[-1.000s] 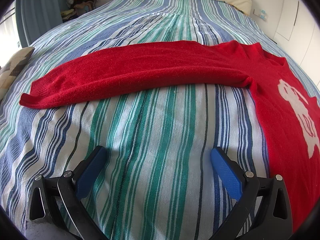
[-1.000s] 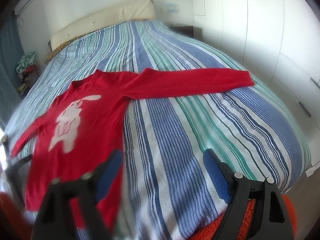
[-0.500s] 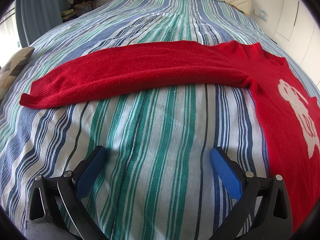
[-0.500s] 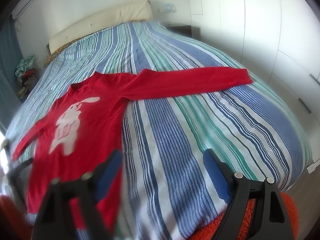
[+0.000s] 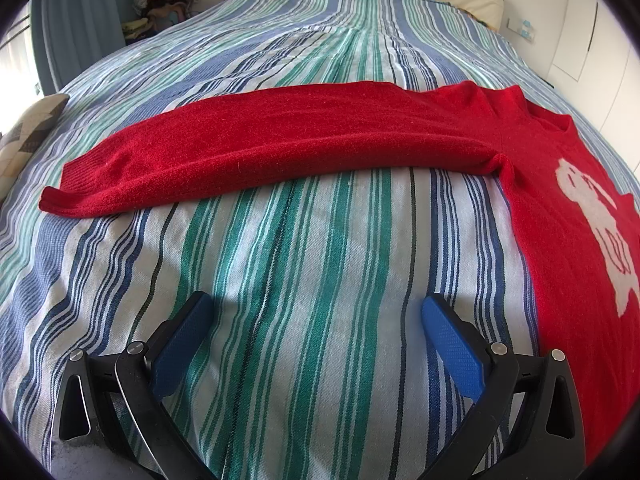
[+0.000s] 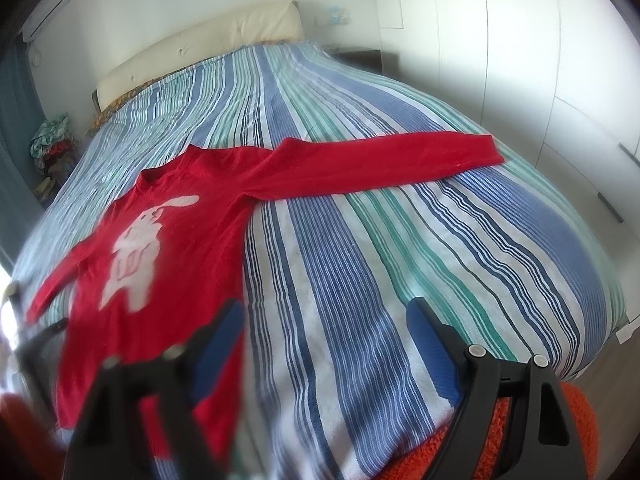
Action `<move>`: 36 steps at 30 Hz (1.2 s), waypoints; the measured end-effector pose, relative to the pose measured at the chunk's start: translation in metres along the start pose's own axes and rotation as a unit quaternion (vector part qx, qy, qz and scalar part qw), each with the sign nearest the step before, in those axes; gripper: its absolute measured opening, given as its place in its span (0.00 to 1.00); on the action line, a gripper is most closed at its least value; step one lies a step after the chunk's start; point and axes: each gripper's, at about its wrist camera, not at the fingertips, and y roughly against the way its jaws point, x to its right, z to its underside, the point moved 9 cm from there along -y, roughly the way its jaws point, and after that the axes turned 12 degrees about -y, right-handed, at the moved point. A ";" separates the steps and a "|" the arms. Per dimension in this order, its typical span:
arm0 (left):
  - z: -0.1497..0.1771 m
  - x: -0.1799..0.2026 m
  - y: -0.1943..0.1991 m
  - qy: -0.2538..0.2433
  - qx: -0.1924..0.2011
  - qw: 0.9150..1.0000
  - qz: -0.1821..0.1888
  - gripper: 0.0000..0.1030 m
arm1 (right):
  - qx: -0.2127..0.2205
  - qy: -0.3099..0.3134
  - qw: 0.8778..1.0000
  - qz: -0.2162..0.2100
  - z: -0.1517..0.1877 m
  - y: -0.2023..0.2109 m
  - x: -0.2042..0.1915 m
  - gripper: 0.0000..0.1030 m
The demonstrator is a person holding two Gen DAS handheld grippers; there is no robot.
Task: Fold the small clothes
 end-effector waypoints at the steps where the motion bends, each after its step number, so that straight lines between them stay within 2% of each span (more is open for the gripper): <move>1: 0.000 0.000 0.000 0.000 0.000 1.000 0.000 1.00 | 0.000 0.001 1.000 0.000 0.000 0.000 0.000 0.80; 36: 0.000 0.000 0.000 0.000 0.000 1.000 0.000 1.00 | -0.006 0.002 1.000 0.000 0.002 -0.001 -0.002 0.80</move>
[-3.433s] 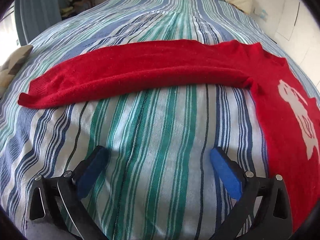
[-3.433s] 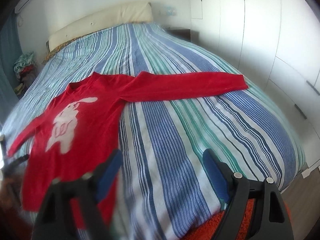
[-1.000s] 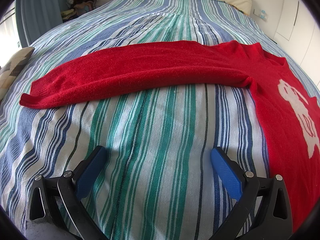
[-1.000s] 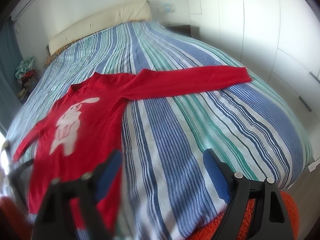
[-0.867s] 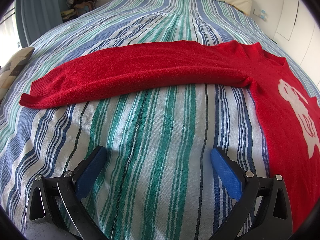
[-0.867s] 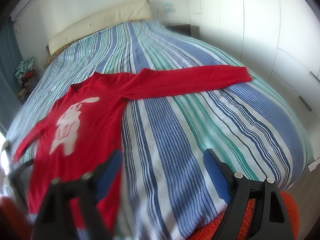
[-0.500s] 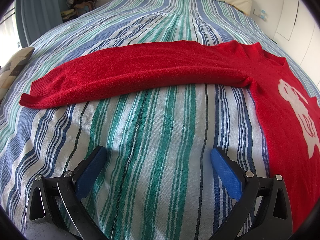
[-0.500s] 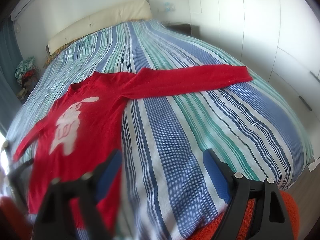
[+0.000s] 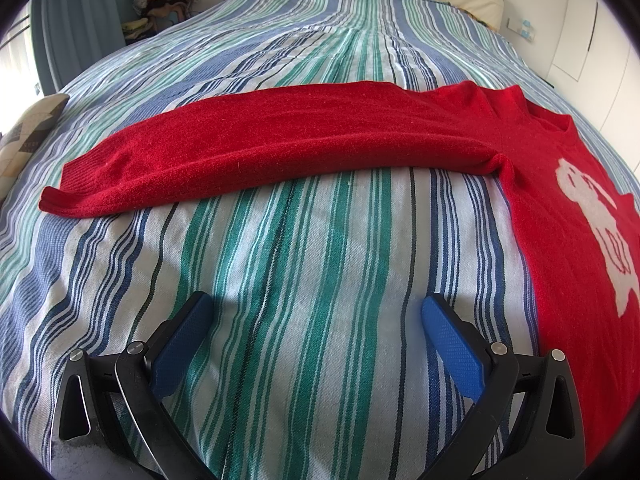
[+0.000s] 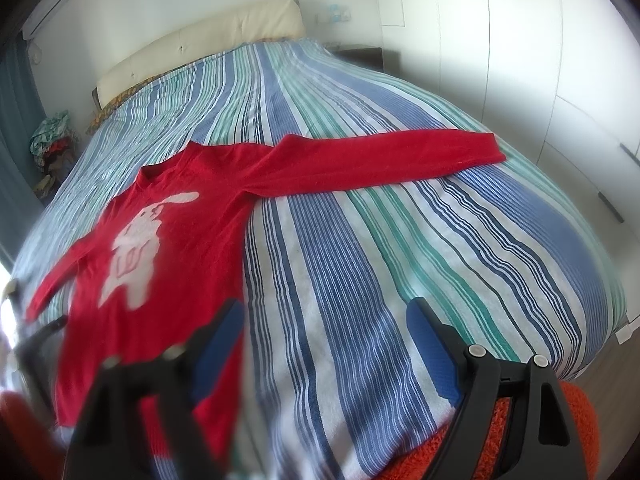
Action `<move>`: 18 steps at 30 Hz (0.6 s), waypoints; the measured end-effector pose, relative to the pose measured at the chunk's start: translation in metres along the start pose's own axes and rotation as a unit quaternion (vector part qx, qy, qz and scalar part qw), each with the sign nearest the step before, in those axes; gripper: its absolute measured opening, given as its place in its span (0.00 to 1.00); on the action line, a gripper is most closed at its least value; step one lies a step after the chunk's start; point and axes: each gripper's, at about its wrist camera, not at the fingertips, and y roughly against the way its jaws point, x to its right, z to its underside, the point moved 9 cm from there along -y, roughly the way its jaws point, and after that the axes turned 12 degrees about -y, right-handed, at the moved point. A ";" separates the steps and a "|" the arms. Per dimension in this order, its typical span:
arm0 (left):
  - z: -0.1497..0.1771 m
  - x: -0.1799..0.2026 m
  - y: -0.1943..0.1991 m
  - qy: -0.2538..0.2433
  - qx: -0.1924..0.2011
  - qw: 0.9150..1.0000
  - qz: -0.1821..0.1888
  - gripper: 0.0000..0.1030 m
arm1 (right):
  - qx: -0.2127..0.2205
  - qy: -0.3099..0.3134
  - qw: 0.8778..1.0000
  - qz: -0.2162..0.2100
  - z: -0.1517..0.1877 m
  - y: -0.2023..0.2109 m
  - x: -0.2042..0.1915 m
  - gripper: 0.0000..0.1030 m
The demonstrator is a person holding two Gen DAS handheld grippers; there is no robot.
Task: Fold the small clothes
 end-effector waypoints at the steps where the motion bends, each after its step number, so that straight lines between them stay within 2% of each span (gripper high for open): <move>1: 0.000 0.000 0.000 0.000 0.000 1.000 0.000 1.00 | 0.000 0.000 1.000 0.000 0.000 0.000 0.000 0.80; 18: 0.000 0.000 0.000 0.000 0.000 1.000 0.000 1.00 | -0.003 0.000 1.000 0.000 0.001 -0.001 0.000 0.80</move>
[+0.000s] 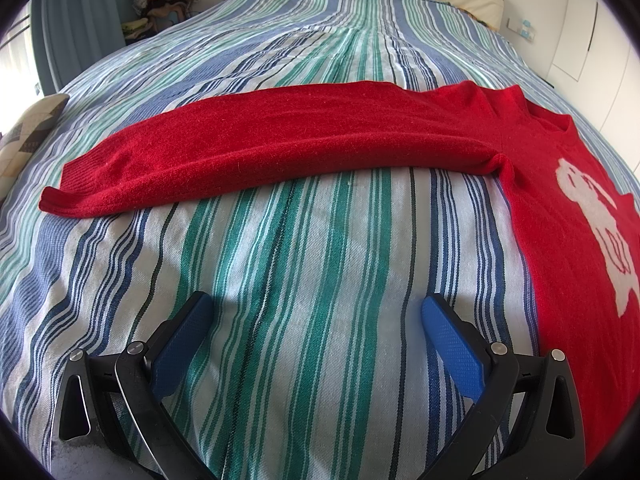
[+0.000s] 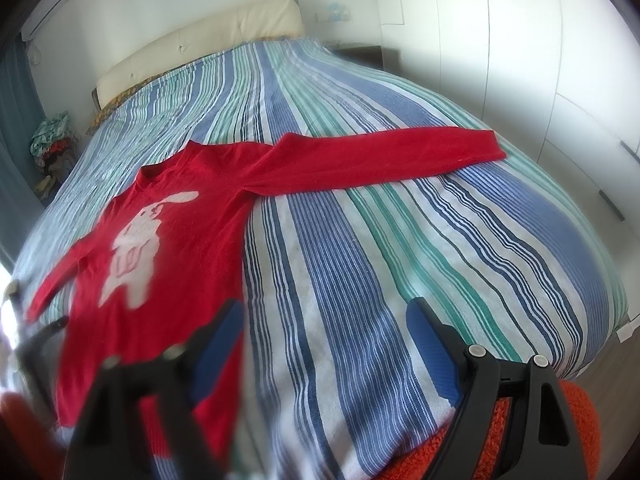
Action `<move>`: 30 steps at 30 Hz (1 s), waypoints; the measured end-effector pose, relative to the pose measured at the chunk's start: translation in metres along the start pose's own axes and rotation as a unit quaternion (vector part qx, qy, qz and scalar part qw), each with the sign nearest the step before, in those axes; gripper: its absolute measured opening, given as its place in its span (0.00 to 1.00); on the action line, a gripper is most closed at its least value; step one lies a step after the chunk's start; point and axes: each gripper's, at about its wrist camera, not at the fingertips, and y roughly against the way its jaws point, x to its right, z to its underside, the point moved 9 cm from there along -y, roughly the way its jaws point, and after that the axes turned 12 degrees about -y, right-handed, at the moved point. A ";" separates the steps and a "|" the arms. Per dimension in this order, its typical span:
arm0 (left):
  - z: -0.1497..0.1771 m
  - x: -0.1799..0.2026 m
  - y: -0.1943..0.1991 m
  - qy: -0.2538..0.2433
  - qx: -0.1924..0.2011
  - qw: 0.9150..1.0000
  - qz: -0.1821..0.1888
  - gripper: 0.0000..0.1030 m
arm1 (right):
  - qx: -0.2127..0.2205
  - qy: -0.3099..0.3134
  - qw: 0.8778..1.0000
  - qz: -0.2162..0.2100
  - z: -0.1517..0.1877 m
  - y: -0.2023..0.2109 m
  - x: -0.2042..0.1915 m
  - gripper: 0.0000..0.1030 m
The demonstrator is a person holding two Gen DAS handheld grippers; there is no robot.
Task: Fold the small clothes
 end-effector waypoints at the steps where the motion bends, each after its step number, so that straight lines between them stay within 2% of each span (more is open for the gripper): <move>1: 0.000 0.000 0.000 0.000 0.000 1.000 0.000 1.00 | 0.000 0.000 1.000 0.000 0.000 0.000 0.000 0.80; 30: 0.000 0.000 0.000 0.000 0.000 1.000 0.000 1.00 | -0.005 -0.003 1.000 0.000 0.001 -0.002 0.000 0.80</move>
